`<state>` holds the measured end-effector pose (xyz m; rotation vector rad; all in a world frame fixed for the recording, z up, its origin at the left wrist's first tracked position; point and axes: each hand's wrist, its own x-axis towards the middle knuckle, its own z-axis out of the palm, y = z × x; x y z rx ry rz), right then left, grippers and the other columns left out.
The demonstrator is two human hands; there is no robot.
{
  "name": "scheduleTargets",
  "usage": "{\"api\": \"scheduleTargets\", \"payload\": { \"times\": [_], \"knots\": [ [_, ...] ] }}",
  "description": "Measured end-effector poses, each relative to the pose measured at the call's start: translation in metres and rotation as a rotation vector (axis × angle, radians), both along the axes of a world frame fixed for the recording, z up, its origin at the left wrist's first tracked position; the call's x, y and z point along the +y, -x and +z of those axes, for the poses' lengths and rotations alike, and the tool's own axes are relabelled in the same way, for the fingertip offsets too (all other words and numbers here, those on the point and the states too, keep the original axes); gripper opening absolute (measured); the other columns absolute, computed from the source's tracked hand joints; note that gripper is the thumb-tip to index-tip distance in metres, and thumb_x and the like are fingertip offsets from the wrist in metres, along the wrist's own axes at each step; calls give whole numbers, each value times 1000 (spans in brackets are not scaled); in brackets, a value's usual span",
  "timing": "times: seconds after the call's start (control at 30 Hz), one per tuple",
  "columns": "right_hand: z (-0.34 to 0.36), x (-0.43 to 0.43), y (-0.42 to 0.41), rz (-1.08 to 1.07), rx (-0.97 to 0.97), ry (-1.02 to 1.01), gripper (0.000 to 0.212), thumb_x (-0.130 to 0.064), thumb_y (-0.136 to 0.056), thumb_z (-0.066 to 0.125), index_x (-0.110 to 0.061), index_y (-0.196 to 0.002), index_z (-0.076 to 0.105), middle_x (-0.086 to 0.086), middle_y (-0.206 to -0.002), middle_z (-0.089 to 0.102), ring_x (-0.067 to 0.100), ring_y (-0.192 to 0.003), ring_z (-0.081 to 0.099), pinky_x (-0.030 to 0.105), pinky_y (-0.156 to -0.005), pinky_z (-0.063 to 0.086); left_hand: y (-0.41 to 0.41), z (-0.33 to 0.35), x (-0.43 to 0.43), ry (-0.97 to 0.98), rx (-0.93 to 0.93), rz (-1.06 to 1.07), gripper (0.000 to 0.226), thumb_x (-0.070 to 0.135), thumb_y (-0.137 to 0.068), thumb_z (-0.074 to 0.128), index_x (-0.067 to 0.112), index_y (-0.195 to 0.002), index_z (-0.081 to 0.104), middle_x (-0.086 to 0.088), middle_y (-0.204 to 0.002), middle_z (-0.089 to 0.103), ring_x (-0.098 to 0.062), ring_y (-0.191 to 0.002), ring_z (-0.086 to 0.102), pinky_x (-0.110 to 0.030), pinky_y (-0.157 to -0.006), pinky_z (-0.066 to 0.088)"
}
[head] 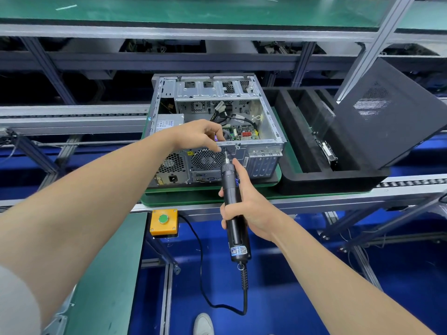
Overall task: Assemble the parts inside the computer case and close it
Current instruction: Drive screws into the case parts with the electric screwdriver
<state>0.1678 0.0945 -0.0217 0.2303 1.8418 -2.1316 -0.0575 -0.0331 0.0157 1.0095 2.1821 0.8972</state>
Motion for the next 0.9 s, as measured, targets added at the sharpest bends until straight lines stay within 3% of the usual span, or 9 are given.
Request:
{"api": "scheduleTargets", "payload": {
  "times": [0.4, 0.9],
  "knots": [
    [1, -1, 1, 6, 2, -35, 128, 11, -71, 68, -68, -153, 9, 26, -133, 42, 33, -76, 59, 49, -77, 61, 2, -3, -1, 25, 78, -28, 24, 38, -85, 79, 26, -88, 59, 1, -76, 52, -18, -71, 45, -37, -72, 38],
    [-4, 0, 1, -11, 10, -66, 127, 8, -70, 68, -66, -155, 10, 20, -131, 46, 30, -69, 62, 47, -74, 60, 1, -5, -2, 21, 119, -35, 23, 41, -85, 79, 27, -86, 60, -2, -79, 58, -17, -71, 49, -36, -71, 41]
  ]
}}
